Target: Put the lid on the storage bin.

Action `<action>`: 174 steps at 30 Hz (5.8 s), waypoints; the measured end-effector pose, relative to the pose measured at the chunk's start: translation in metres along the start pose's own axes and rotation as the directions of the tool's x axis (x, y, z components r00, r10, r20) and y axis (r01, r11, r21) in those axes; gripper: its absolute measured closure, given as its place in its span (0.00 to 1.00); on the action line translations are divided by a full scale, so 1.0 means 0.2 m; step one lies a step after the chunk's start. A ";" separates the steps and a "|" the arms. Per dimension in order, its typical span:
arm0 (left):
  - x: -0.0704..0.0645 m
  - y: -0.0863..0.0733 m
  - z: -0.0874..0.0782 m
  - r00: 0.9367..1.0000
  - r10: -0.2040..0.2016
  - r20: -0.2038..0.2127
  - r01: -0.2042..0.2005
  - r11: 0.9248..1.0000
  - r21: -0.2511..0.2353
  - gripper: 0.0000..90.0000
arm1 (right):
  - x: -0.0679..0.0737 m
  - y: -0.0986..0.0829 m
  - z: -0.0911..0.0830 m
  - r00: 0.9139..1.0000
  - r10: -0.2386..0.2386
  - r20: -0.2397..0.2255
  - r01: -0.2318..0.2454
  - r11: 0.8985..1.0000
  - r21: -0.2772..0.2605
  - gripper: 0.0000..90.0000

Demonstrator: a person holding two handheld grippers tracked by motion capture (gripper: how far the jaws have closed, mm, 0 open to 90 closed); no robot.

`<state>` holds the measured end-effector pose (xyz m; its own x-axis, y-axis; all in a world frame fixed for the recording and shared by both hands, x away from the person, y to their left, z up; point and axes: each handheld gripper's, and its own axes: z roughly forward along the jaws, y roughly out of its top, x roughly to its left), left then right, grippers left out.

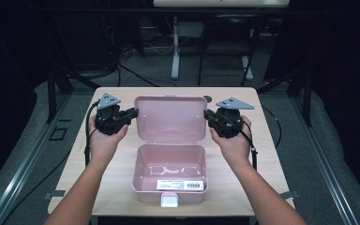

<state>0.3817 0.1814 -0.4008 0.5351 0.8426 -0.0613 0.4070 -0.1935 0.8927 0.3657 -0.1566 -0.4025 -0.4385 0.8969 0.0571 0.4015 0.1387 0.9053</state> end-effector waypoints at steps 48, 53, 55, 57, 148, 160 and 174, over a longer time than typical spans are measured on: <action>-0.09 -0.05 -0.21 0.996 0.073 0.051 -0.073 0.997 -0.010 0.92 | 0.08 -0.04 -0.20 0.997 -0.056 -0.047 0.056 0.998 -0.009 0.92; -0.09 -0.05 -0.23 0.995 0.073 0.061 -0.073 0.997 -0.010 0.92 | 0.08 -0.04 -0.21 0.997 -0.055 -0.056 0.055 0.998 -0.003 0.92; -0.09 -0.05 -0.23 0.995 0.073 0.065 -0.072 0.997 -0.009 0.92 | 0.08 -0.04 -0.22 0.997 -0.057 -0.057 0.057 0.998 -0.003 0.92; -0.09 -0.06 -0.24 0.995 0.065 0.075 -0.065 0.998 -0.009 0.92 | 0.09 -0.05 -0.22 0.997 -0.061 -0.055 0.061 0.998 -0.006 0.92; -0.20 -0.11 -0.47 0.987 0.098 0.125 -0.093 0.995 -0.044 0.85 | 0.13 -0.15 -0.50 0.976 -0.074 -0.205 0.068 0.997 -0.036 0.82; -0.22 -0.13 -0.48 0.988 0.099 0.117 -0.093 0.994 -0.055 0.84 | 0.10 -0.20 -0.51 0.973 -0.039 -0.230 0.033 0.999 -0.027 0.76; -0.24 -0.15 -0.50 0.988 0.102 0.116 -0.096 0.994 -0.053 0.83 | 0.05 -0.25 -0.56 0.979 0.005 -0.205 -0.014 0.999 -0.043 0.70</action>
<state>0.2704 0.1974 -0.3808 0.6562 0.7543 -0.0216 0.3140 -0.2469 0.9168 0.2517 -0.2008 -0.4006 -0.5919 0.7927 0.1462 0.3726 0.1082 0.9217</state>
